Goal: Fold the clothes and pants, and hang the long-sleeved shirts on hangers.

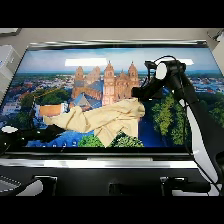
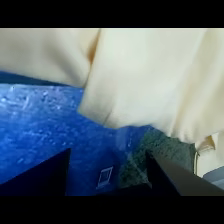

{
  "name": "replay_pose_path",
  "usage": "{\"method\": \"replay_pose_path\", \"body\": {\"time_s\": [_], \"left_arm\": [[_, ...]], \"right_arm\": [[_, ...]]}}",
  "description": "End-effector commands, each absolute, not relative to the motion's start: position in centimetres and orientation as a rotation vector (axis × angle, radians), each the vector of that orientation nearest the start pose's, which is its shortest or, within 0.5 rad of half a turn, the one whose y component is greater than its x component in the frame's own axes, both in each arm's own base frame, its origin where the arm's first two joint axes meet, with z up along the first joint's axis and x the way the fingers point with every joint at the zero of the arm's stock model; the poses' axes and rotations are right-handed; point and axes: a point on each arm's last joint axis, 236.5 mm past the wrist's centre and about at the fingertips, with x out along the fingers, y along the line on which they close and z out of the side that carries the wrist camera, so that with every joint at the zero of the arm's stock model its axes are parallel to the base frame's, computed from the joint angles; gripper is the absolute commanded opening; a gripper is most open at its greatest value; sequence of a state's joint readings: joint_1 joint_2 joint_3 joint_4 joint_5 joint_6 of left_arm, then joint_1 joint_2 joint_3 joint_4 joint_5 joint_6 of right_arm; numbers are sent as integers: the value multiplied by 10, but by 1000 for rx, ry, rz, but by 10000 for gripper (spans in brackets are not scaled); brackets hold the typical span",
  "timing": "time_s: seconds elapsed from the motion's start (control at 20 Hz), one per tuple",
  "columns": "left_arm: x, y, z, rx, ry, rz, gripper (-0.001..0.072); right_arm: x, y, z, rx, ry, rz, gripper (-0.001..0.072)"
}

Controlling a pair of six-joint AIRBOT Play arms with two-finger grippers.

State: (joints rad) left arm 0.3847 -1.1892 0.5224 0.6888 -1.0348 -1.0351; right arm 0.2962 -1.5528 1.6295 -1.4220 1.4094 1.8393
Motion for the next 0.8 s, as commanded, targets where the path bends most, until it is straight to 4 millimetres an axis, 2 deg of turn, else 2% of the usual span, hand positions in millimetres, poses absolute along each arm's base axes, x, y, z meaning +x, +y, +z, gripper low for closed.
{"method": "replay_pose_path", "body": {"time_s": [0.0, 0.15, 0.3, 0.4, 0.45, 0.5, 0.55, 0.6, 0.65, 0.75], "left_arm": [[298, -42, -90, -738, 1198, -242, 520], [314, -41, -83, -743, 1123, -254, 519], [317, -40, -88, -751, 1122, -235, 512], [313, -45, -97, -762, 1155, -243, 326], [313, -46, -99, -769, 1162, -242, 174], [315, -47, -99, -790, 1154, -239, 106], [320, -47, -96, -811, 1136, -230, 105], [324, -46, -94, -822, 1122, -227, 44], [327, -47, -90, -824, 1111, -235, 17], [333, -49, -78, -822, 1097, -269, 16]], "right_arm": [[412, 162, 47, 143, 1382, 177, 34], [411, 164, 48, 149, 1384, 183, 34], [411, 164, 48, 149, 1384, 182, 34], [411, 164, 48, 150, 1384, 182, 34], [411, 164, 48, 150, 1385, 182, 34], [410, 164, 48, 151, 1388, 184, 34], [409, 165, 48, 154, 1391, 187, 34], [409, 166, 48, 156, 1392, 189, 34], [409, 167, 48, 161, 1393, 193, 34], [409, 168, 50, 165, 1387, 196, 34]]}}
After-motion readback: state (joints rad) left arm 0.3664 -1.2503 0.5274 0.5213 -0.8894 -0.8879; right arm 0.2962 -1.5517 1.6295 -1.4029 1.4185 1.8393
